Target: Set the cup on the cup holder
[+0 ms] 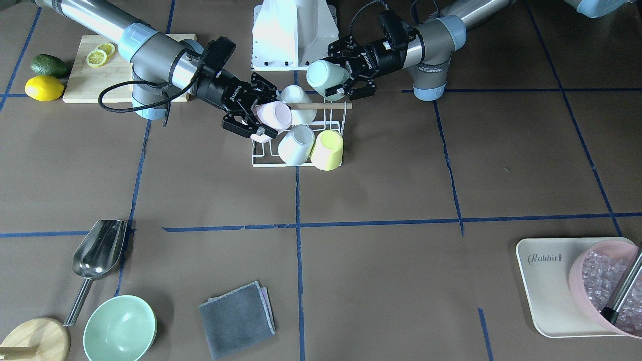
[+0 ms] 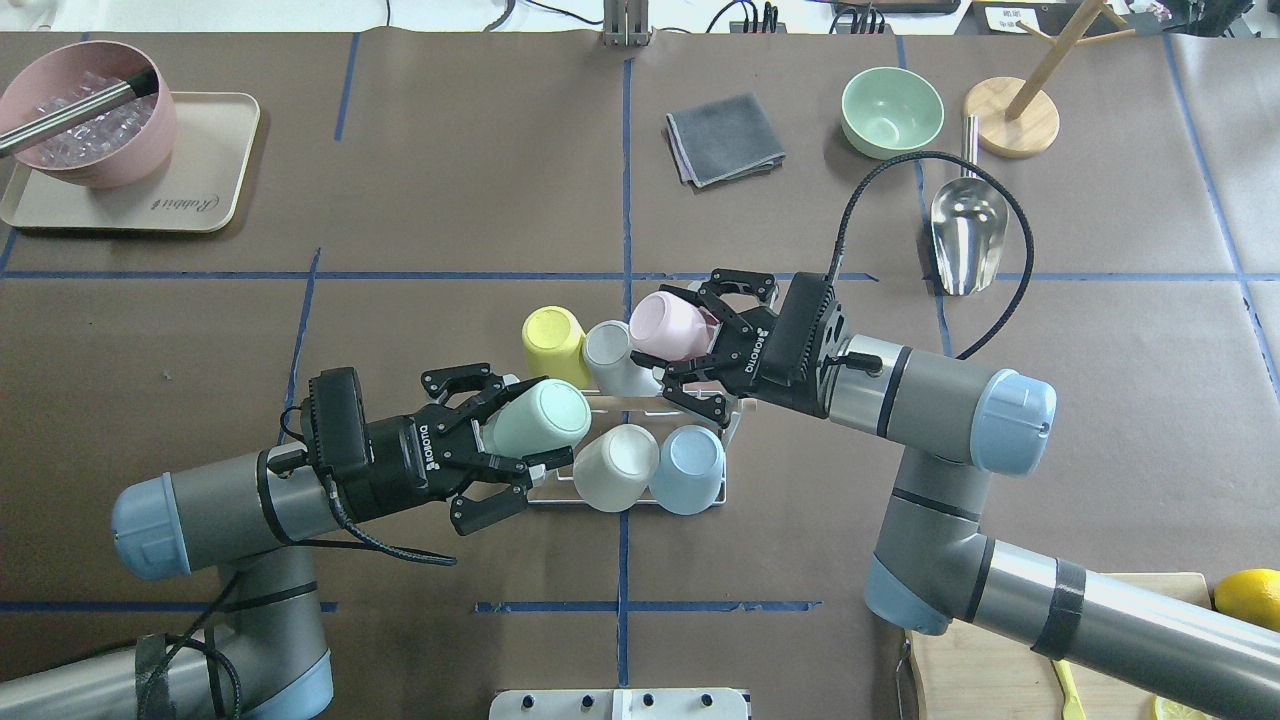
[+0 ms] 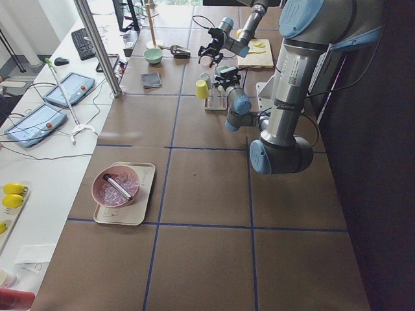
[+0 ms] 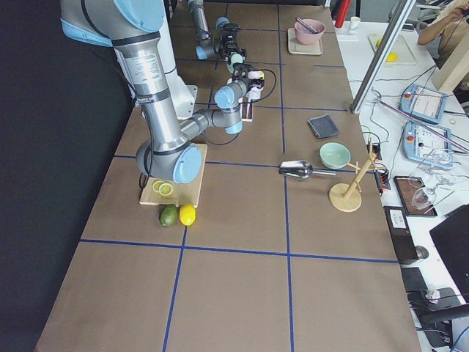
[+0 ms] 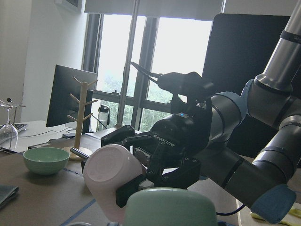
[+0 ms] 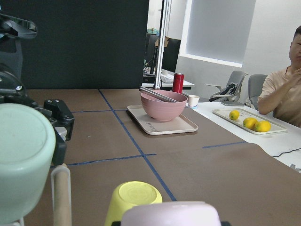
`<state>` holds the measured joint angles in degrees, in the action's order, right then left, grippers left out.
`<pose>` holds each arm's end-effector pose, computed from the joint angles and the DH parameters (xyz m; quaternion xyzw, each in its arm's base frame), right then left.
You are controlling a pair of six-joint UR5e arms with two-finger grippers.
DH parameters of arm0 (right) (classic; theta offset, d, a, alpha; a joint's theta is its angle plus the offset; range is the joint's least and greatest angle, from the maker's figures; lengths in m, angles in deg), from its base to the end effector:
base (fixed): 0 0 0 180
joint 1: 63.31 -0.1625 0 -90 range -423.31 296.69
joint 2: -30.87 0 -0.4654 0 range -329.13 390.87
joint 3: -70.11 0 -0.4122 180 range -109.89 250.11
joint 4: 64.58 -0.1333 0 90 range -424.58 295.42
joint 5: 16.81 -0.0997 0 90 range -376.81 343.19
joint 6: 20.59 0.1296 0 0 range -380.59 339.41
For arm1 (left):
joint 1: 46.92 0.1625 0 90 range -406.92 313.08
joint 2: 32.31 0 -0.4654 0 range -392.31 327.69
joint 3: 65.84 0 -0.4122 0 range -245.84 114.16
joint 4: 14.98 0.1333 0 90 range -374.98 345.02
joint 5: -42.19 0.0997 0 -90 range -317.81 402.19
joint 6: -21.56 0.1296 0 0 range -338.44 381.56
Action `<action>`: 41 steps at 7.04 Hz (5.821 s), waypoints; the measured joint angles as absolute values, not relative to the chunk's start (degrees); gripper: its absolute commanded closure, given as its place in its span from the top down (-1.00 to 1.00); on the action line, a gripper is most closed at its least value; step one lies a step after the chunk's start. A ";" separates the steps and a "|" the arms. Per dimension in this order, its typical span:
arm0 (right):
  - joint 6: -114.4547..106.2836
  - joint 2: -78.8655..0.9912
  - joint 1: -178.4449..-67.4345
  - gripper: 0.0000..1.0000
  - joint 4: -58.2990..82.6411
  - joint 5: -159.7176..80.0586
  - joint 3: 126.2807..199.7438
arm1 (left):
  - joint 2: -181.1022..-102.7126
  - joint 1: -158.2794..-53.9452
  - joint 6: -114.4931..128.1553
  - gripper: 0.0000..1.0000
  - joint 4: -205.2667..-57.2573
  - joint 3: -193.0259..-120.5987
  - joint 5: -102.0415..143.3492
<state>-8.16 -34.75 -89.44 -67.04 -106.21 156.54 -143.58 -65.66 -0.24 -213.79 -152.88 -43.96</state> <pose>-0.5306 -0.4103 0.2972 0.6586 -0.5136 -0.2347 0.4974 0.5255 -0.3282 0.3092 0.6265 0.6392 0.1588 0.4168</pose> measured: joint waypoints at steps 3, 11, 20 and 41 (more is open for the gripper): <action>-7.98 -34.77 -90.23 1.00 -68.03 -106.84 156.16 | -143.51 -65.67 -0.24 -0.47 -214.33 -152.34 -43.36; -7.37 -33.81 -104.66 1.00 -33.93 -123.27 165.89 | -143.44 -63.95 0.02 1.00 -216.63 -150.88 -41.47; -7.57 -34.28 -116.84 1.00 25.93 -133.56 175.61 | -142.63 -74.37 -0.74 1.00 -173.60 -178.74 -42.03; -27.88 -65.55 -156.74 1.00 27.74 -148.81 166.25 | -123.28 -139.73 23.65 1.00 -94.48 -159.36 -95.32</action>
<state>-27.88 -65.55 -156.74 27.74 -148.81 166.25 -123.28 -139.73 23.65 -94.48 -159.36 -95.32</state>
